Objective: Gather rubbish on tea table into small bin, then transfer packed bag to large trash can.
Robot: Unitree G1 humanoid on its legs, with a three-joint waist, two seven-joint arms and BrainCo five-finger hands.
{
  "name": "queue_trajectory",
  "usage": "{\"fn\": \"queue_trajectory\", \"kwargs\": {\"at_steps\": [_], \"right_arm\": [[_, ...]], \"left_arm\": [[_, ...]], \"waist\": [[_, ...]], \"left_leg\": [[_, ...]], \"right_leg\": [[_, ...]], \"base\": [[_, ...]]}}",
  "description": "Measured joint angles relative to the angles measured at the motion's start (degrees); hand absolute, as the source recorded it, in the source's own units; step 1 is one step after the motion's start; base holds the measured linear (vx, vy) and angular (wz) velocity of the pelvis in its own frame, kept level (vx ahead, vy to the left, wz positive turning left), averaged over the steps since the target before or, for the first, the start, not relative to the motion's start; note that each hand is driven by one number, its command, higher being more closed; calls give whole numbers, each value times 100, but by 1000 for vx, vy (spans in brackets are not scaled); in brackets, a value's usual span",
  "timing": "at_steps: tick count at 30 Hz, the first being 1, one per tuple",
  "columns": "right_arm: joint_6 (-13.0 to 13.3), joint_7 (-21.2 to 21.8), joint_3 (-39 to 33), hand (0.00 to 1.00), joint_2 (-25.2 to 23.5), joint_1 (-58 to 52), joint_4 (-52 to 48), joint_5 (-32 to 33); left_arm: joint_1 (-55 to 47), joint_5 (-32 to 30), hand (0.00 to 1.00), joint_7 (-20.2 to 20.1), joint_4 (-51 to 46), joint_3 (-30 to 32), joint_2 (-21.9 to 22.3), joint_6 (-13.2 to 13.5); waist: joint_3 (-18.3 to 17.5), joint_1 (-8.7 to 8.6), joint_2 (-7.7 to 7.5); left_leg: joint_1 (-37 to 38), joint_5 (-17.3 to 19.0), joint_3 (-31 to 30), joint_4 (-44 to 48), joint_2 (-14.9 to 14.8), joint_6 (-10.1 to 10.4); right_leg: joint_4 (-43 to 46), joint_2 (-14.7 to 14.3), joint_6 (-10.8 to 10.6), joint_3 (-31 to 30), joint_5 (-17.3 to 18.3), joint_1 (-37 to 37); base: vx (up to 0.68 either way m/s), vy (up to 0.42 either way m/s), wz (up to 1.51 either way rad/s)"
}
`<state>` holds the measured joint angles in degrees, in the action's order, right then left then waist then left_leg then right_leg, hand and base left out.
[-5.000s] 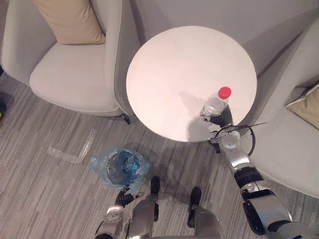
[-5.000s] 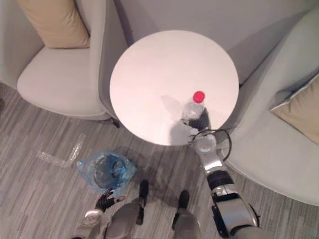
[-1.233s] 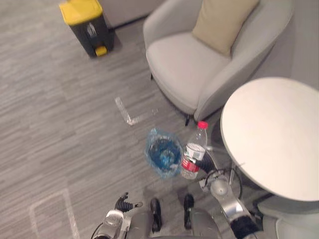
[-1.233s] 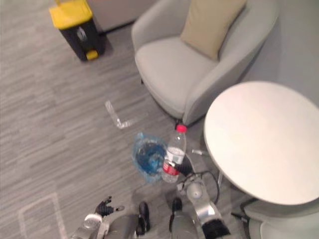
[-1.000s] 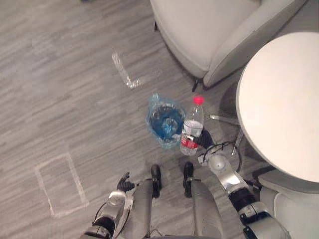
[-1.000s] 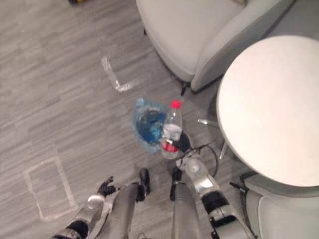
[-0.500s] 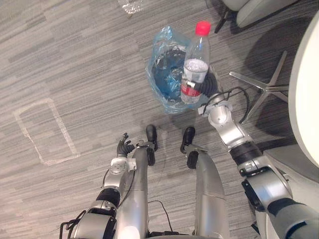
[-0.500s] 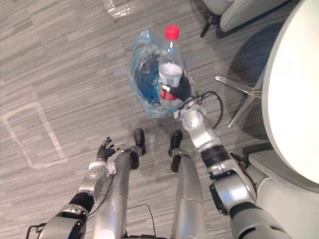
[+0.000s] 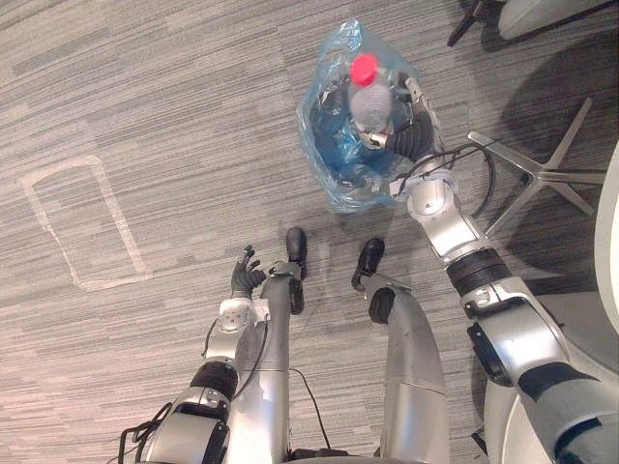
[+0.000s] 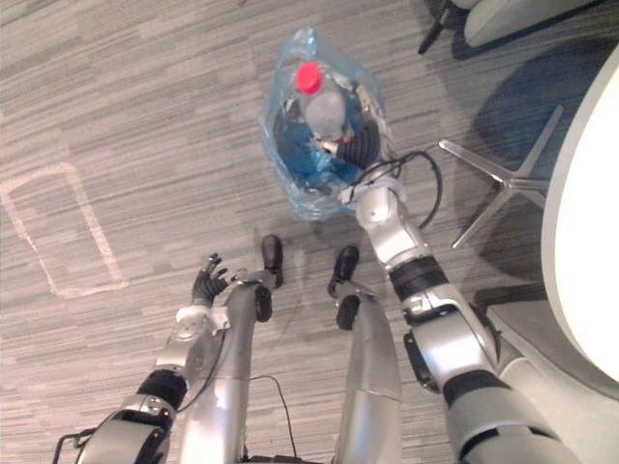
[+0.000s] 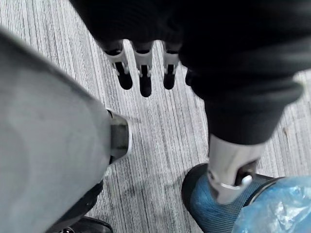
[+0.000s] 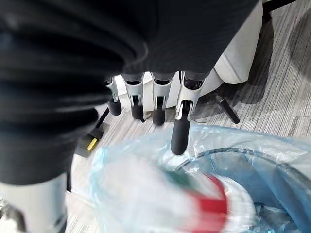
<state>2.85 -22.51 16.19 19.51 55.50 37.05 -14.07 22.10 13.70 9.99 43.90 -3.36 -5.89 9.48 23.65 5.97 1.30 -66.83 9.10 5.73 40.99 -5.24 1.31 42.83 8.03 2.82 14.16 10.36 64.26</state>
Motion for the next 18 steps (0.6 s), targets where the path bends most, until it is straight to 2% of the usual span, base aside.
{"fn": "queue_trajectory", "kwargs": {"at_steps": [9, 13, 18], "right_arm": [[-57, -8, 86, 0, -138, -308, 40, -654], [-76, 19, 321, 0, -211, -331, 420, -1062], [-131, 30, 438, 0, -380, -254, 994, -1271]], "left_arm": [[-1, -10, 0, 5, 15, -4, 1, -1], [1, -16, 0, 10, 57, -46, -1, 1], [47, -13, 0, 107, 112, -39, -5, 26]], "waist": [[-23, -7, -28], [-58, -9, -84], [-62, -5, -92]], "left_leg": [[33, -46, 7, -13, 0, 8], [86, -84, 13, -88, 0, 17], [55, -181, -16, -275, -9, 39]], "right_leg": [[13, 0, 1, -8, -1, -9], [-28, 0, 19, -2, -16, -41], [-154, 1, 60, 98, -48, -32]], "base": [[0, 0, 0], [-4, -1, 1], [-8, -8, 7]]}}
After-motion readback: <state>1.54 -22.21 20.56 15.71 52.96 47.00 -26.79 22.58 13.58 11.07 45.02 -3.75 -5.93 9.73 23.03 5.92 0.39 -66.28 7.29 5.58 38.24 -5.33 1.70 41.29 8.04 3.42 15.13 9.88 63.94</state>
